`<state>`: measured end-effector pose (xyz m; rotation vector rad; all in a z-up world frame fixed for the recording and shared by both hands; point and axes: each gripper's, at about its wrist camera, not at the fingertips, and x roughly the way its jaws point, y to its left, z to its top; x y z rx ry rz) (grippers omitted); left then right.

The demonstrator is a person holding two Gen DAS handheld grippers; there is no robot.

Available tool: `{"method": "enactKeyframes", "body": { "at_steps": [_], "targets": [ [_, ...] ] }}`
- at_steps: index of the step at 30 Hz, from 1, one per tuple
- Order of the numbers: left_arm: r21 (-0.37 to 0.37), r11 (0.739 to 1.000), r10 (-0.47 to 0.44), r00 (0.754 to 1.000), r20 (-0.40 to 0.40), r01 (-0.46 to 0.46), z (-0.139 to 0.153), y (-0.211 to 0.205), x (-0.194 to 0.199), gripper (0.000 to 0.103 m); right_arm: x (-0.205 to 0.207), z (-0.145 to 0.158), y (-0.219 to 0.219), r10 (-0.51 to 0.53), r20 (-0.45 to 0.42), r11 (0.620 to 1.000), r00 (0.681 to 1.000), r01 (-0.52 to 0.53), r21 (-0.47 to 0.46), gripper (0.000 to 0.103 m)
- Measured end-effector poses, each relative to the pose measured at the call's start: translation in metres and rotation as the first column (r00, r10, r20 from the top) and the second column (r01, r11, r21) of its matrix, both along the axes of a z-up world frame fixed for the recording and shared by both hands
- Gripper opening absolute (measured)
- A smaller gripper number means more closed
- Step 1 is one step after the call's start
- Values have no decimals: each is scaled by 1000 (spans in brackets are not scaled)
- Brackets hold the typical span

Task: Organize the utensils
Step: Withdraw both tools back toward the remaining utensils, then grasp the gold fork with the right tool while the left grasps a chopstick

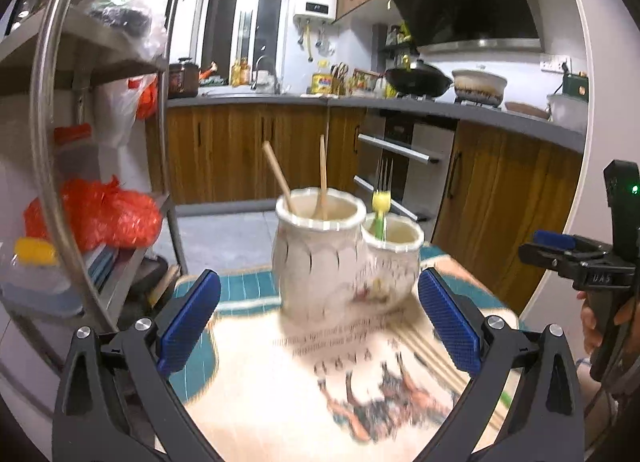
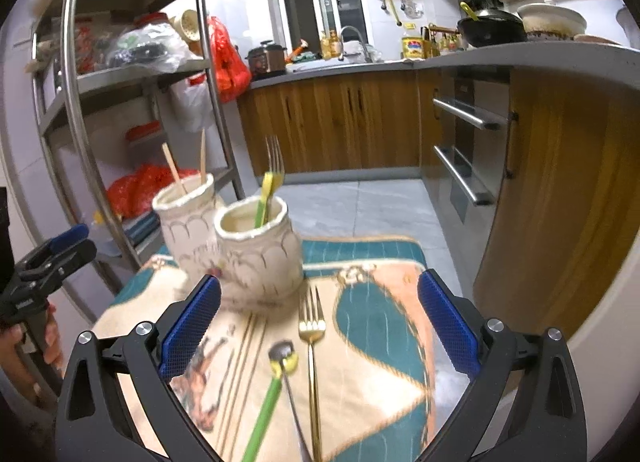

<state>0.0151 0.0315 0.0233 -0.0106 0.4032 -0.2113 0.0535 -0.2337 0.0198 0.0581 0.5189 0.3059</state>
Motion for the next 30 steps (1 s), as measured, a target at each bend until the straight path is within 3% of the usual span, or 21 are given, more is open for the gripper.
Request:
{"method": "enactKeyframes", "body": {
  "at_steps": [5,9,18,22,29,30],
  "targets": [
    [-1,1000,-23,999,-44,23,-23,-9,-13,98,-3,-25,3,-31,-63,998,998,27,-54,98],
    [39,999,-31,996,-88,34,-38,-19,-12,98,-2,-44,3,-56,-126,994,990,43,-103,98],
    [39,998,-34,982,-185,42,-62,-24,1,98,6,-63,8,-27,-201,988,979,-4,-152,95],
    [40,998,-28,974,-223,38,-68,-28,8,98,20,-72,17,1,-262,984,965,-48,-171,64],
    [62,997,-35,960,-279,54,-72,-50,16,97,33,-82,25,77,-315,982,946,-128,-142,28],
    [72,996,-33,959,-282,55,-73,-54,17,97,35,-84,27,86,-323,980,943,-138,-145,27]
  ]
}}
